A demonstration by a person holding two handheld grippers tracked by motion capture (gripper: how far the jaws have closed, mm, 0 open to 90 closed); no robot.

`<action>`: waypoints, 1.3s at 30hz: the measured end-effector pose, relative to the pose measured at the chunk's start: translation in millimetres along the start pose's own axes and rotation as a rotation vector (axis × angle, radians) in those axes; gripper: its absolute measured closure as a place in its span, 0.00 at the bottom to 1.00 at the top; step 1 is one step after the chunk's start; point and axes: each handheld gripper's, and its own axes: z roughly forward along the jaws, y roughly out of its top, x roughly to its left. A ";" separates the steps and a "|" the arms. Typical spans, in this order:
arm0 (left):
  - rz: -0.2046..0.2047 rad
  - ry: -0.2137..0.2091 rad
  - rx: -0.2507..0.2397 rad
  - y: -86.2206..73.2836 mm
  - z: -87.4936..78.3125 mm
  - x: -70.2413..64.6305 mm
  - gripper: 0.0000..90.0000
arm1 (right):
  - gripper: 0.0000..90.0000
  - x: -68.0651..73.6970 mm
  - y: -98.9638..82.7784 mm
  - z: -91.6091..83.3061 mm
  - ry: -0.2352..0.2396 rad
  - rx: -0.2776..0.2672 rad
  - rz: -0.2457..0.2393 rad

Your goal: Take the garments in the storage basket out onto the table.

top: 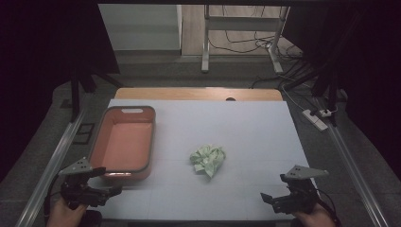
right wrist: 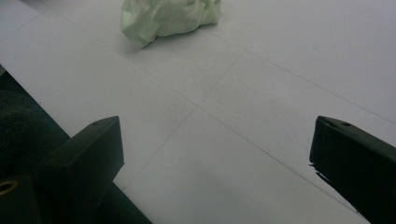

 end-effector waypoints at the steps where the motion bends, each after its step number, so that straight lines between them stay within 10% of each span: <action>1: -0.001 0.003 -0.001 -0.9 -0.8 0.1 0.00 | 0.03 0.0 0.0 0.0 -0.001 0.000 0.000; 39: 0.017 0.004 0.049 -18.3 -16.5 -0.3 0.00 | 0.03 0.7 0.5 0.8 -0.012 0.012 -0.006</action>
